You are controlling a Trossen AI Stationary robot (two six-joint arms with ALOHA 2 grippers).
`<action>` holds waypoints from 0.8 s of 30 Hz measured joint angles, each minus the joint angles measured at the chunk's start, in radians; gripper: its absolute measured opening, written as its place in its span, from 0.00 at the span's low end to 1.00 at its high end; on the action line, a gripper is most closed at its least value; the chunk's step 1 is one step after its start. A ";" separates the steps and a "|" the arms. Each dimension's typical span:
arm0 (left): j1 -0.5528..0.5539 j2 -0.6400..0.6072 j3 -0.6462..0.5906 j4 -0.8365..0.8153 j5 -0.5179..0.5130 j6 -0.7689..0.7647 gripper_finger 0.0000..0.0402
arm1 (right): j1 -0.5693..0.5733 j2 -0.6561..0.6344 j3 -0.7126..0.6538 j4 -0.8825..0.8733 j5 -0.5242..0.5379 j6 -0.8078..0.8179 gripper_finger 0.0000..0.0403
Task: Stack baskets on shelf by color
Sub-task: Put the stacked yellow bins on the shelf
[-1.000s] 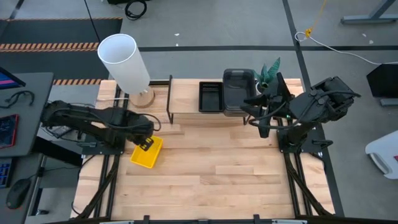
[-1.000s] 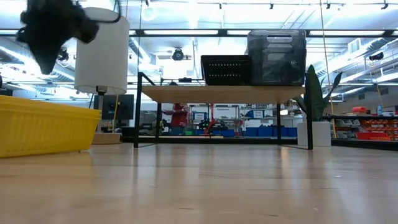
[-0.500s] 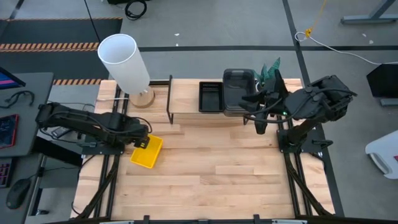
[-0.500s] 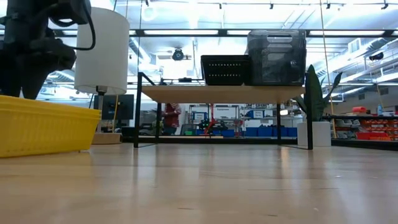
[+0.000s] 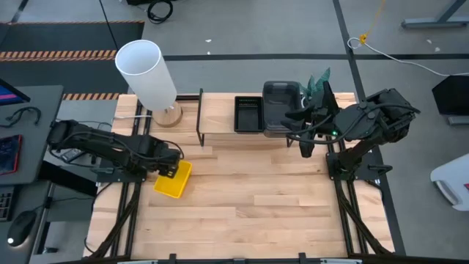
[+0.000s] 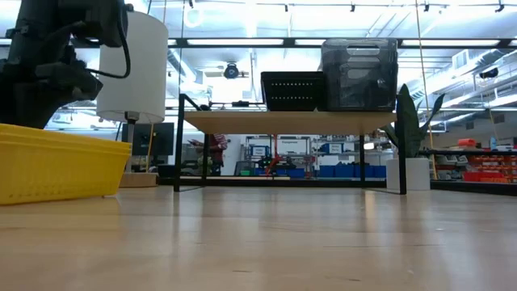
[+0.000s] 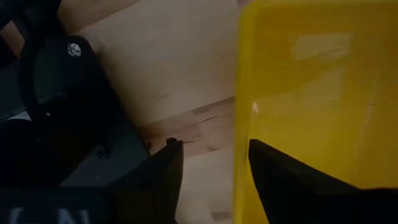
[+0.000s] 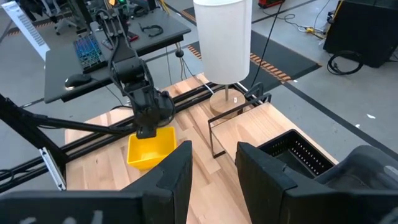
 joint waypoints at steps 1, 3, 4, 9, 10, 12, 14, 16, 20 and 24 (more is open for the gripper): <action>-0.003 0.013 0.000 0.000 0.004 0.004 0.46 | 0.000 0.000 0.000 0.000 0.000 0.000 0.32; -0.009 0.033 0.000 0.001 0.007 0.005 0.44 | 0.000 0.000 0.000 0.000 0.000 0.000 0.32; -0.013 0.043 0.000 0.001 0.007 0.009 0.43 | 0.000 0.000 0.000 0.000 0.000 0.000 0.32; -0.014 0.088 0.000 0.031 0.051 0.137 0.39 | 0.000 0.000 0.000 0.000 -0.003 0.000 0.32; -0.014 0.102 0.001 0.019 0.058 0.154 0.38 | 0.000 0.000 0.000 0.000 -0.005 0.001 0.32; -0.015 0.121 0.000 0.001 0.061 0.176 0.37 | 0.000 0.000 0.000 0.000 -0.008 0.001 0.32; -0.020 0.121 0.000 0.005 0.061 0.210 0.36 | 0.000 0.000 0.000 0.000 -0.009 0.001 0.32; -0.025 0.121 0.000 0.027 0.061 0.264 0.35 | 0.000 0.000 0.000 0.000 -0.009 0.001 0.32; -0.026 0.121 0.001 0.033 0.062 0.381 0.35 | 0.000 0.000 0.000 0.000 -0.010 0.001 0.32; -0.024 0.121 0.000 0.043 0.061 0.402 0.35 | 0.000 0.000 0.000 0.000 -0.010 0.001 0.32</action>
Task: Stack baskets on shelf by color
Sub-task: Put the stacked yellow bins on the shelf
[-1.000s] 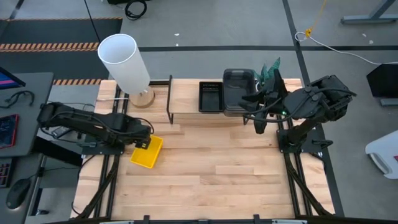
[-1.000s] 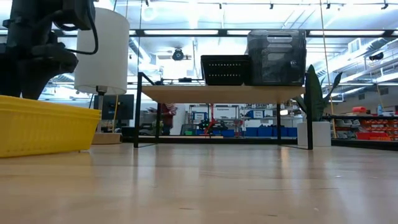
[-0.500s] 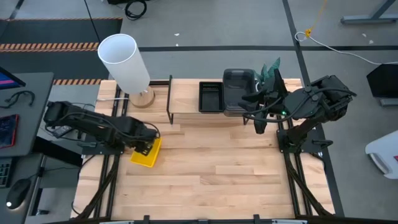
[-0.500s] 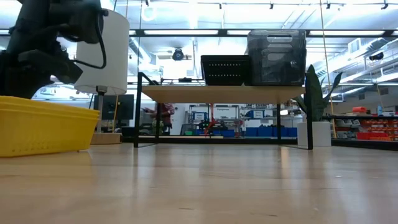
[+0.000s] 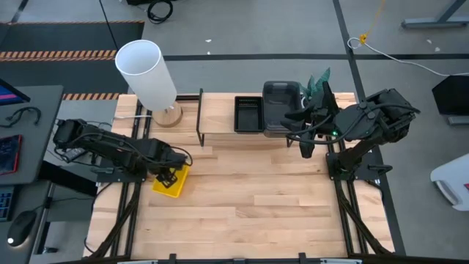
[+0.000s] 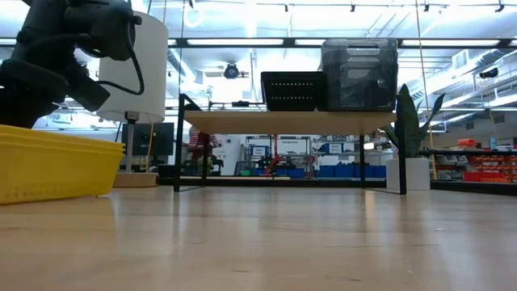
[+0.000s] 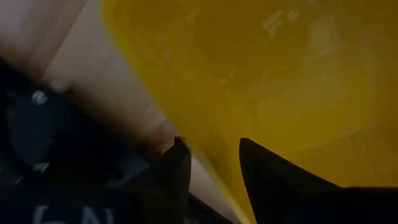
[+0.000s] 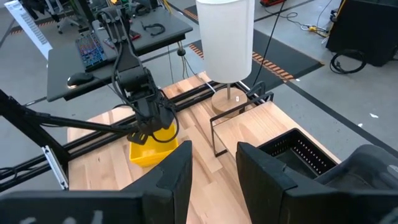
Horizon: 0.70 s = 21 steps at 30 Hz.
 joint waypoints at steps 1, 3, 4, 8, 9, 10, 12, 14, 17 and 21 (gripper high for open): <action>0.001 0.000 0.000 0.016 0.000 0.020 0.35 | 0.000 0.000 0.000 0.000 0.000 0.000 0.32; 0.000 0.000 0.000 0.076 0.000 0.082 0.34 | 0.000 0.000 0.000 0.000 0.000 0.000 0.32; -0.004 0.000 0.000 0.111 -0.001 0.116 0.34 | 0.000 0.000 0.000 0.000 0.000 0.000 0.32; -0.030 0.000 0.000 0.230 0.001 0.210 0.32 | 0.000 0.000 0.000 0.000 0.000 0.000 0.32; -0.036 0.000 0.000 0.250 0.001 0.213 0.32 | 0.000 0.000 0.000 0.000 0.000 0.000 0.32; -0.041 0.000 0.000 0.264 0.000 0.212 0.31 | 0.000 0.000 0.000 0.000 0.000 0.000 0.32; -0.049 0.000 0.000 0.282 0.000 0.199 0.31 | 0.000 0.000 0.000 0.000 0.000 0.000 0.32; -0.055 0.004 0.000 0.293 -0.001 0.156 0.31 | 0.000 0.000 0.000 0.000 0.000 0.000 0.32; -0.064 0.021 0.000 0.293 -0.007 0.064 0.31 | 0.000 0.000 0.000 0.000 0.001 -0.001 0.32; -0.090 0.070 0.000 0.328 -0.012 -0.009 0.31 | 0.000 0.000 0.000 0.000 0.002 -0.006 0.32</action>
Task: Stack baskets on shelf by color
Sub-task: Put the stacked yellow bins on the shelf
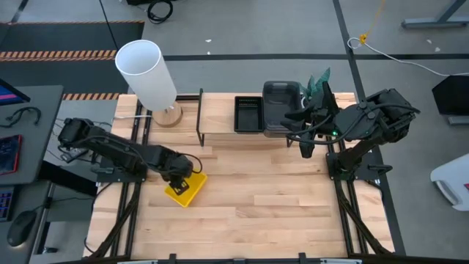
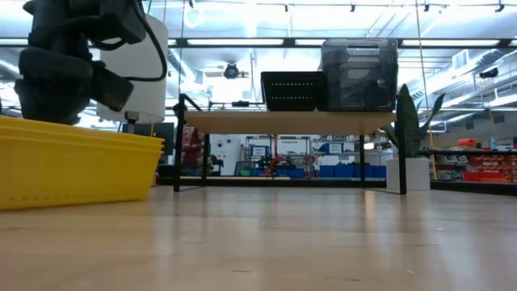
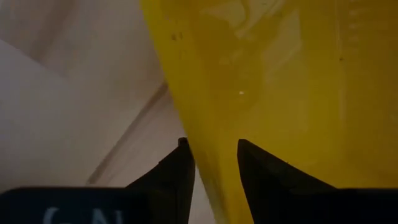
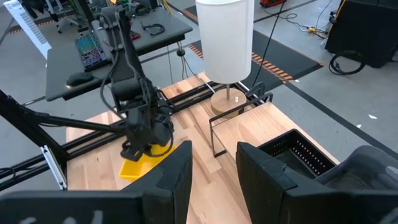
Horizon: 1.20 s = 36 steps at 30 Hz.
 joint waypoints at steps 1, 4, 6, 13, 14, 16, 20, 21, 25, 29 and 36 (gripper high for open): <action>-0.007 0.016 0.000 0.016 0.000 -0.007 0.31 | 0.000 0.000 0.000 0.000 0.001 0.000 0.32; -0.021 0.065 0.000 0.068 0.001 -0.062 0.31 | 0.000 0.000 0.000 0.000 0.000 -0.001 0.32; -0.023 0.097 0.000 0.088 0.008 -0.121 0.31 | 0.000 0.000 0.000 0.000 0.000 -0.001 0.32; -0.022 0.138 0.001 0.098 0.057 -0.261 0.26 | 0.000 0.000 0.000 0.000 -0.013 -0.006 0.31; -0.022 0.138 0.001 0.100 0.057 -0.279 0.23 | 0.000 0.000 0.000 0.000 -0.017 -0.010 0.31; -0.020 0.137 0.001 0.100 0.063 -0.320 0.16 | 0.000 0.000 0.000 0.000 -0.018 -0.013 0.31; -0.020 0.133 0.009 0.099 0.077 -0.400 0.03 | 0.000 0.000 0.000 0.000 -0.018 -0.022 0.30; -0.020 0.134 0.020 0.090 0.078 -0.413 0.03 | 0.000 0.000 0.000 0.000 -0.019 -0.026 0.30; -0.018 0.124 0.122 -0.003 0.077 -0.447 0.02 | 0.000 0.000 0.000 0.000 -0.026 -0.056 0.30; 0.009 0.124 0.309 -0.178 0.054 -0.453 0.02 | -0.008 -0.002 0.000 0.000 -0.030 -0.096 0.30; 0.124 0.123 0.651 -0.466 -0.097 -0.490 0.02 | -0.046 -0.002 0.000 0.000 -0.113 -0.154 0.30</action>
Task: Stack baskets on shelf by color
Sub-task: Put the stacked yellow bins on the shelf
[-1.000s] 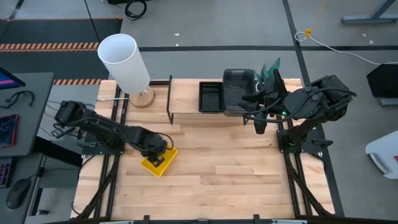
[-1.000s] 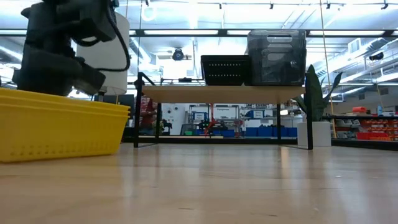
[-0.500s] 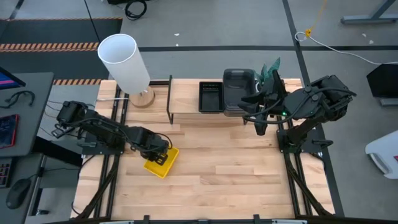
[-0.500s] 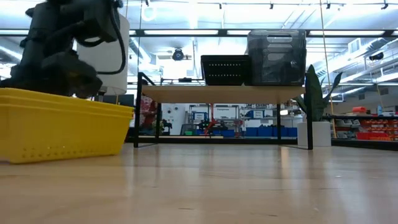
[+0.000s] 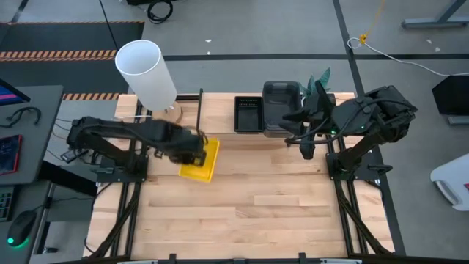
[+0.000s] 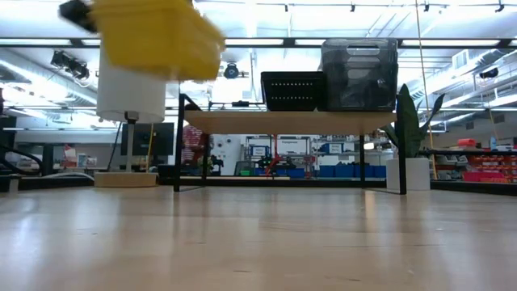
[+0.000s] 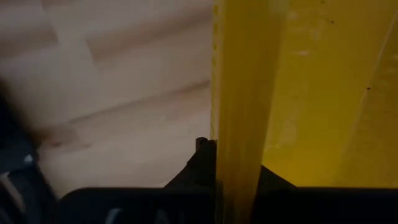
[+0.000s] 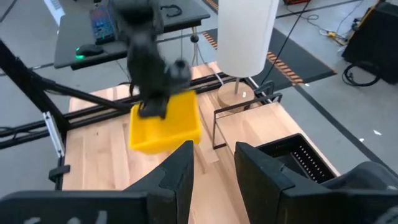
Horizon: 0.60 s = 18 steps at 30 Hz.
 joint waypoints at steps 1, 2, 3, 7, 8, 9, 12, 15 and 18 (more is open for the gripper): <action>0.019 0.000 0.039 -0.018 -0.023 0.001 0.02 | -0.003 0.000 0.000 0.000 -0.008 -0.007 0.30; 0.039 0.000 0.071 -0.028 -0.045 0.003 0.02 | -0.005 0.000 0.000 0.000 -0.010 -0.015 0.30; 0.062 0.000 0.097 -0.031 -0.063 0.003 0.02 | -0.006 0.000 0.000 0.000 -0.010 -0.023 0.30; 0.164 0.004 0.172 -0.017 -0.117 0.017 0.02 | -0.006 0.000 0.000 0.000 -0.016 -0.049 0.30; 0.189 0.010 0.183 -0.008 -0.118 0.027 0.02 | -0.005 0.000 0.000 0.000 -0.028 -0.054 0.30; 0.211 0.019 0.194 0.001 -0.119 0.044 0.02 | -0.005 0.000 0.000 0.000 -0.044 -0.059 0.30; 0.275 0.059 0.227 0.017 -0.113 0.090 0.02 | -0.005 0.000 0.000 0.000 -0.072 -0.079 0.30; 0.328 0.116 0.275 0.017 -0.106 0.151 0.02 | -0.005 0.000 0.000 0.000 -0.085 -0.088 0.30; 0.369 0.175 0.349 0.016 -0.103 0.208 0.02 | -0.005 0.000 0.000 0.000 -0.098 -0.096 0.30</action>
